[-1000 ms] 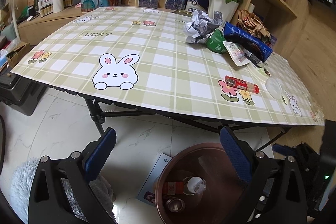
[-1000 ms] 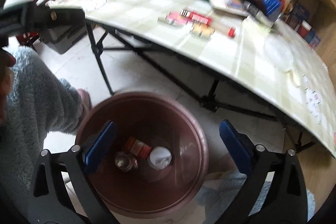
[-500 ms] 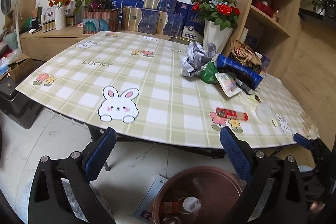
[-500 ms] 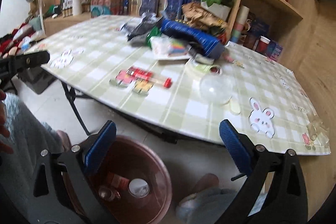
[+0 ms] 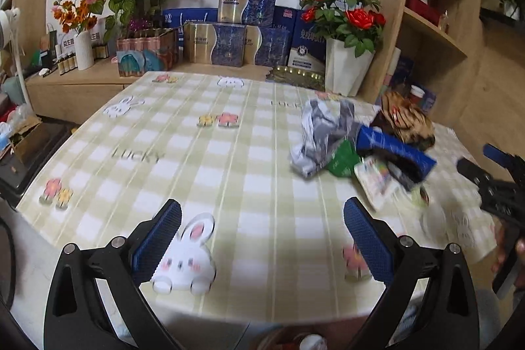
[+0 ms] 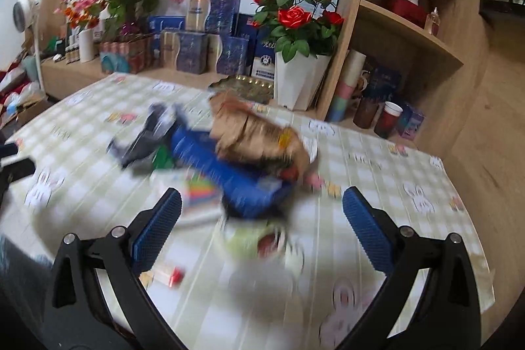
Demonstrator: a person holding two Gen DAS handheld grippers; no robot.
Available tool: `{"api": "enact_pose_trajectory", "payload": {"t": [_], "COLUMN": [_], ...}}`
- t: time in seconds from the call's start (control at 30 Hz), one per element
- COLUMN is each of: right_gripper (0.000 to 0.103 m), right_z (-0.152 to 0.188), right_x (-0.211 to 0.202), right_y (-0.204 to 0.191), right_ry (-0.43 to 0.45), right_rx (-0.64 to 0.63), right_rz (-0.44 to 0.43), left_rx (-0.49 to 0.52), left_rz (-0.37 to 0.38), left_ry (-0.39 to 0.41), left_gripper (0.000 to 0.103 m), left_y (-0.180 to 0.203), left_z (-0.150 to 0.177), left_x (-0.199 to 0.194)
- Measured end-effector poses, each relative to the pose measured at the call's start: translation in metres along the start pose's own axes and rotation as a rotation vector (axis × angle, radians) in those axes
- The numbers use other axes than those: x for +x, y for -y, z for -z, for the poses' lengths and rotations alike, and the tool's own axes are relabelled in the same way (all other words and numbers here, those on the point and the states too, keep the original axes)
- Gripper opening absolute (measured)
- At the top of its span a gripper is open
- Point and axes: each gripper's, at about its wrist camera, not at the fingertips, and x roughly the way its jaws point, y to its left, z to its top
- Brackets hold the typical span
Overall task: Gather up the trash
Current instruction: 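Grasp the brown paper bag with the right gripper while the left gripper grasps the foil wrapper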
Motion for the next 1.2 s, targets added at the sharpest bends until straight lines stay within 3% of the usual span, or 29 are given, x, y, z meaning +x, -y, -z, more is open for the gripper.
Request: {"api": "enact_pose_trajectory", "payload": {"t": [0.2, 0.3, 0.47, 0.53, 0.6, 0.7, 1.07, 1.2], "right_gripper": [0.097, 0.097, 0.097, 0.096, 0.084, 0.08, 0.079, 0.079], "right_z": [-0.042, -0.051, -0.053, -0.05, -0.046, -0.044, -0.039, -0.031], "right_x": [0.07, 0.096, 0.134, 0.132, 0.125, 0.113, 0.046, 0.031], "right_y": [0.0, 0.001, 0.004, 0.004, 0.008, 0.018, 0.052, 0.057], "right_ry": [-0.042, -0.066, -0.17, -0.159, -0.134, -0.095, 0.068, 0.088], "right_rx": [-0.008, 0.005, 0.04, 0.036, 0.052, 0.099, 0.267, 0.277], "right_rz": [-0.013, -0.007, -0.087, -0.099, -0.129, -0.162, -0.148, -0.135], "left_rx": [-0.019, -0.019, -0.029, -0.039, -0.046, -0.051, 0.043, 0.143], "left_rz": [0.0, 0.001, 0.011, 0.031, 0.052, 0.076, 0.13, 0.074], "left_ry": [-0.016, -0.027, -0.038, -0.05, -0.057, -0.071, -0.165, -0.187], "left_gripper": [0.097, 0.097, 0.097, 0.097, 0.097, 0.097, 0.097, 0.088], "left_y": [-0.003, -0.005, -0.008, -0.008, -0.006, -0.001, 0.038, 0.054], "left_z": [-0.019, -0.022, -0.025, -0.026, -0.027, -0.03, -0.045, -0.051], "left_x": [0.03, 0.041, 0.054, 0.059, 0.063, 0.07, 0.117, 0.142]}}
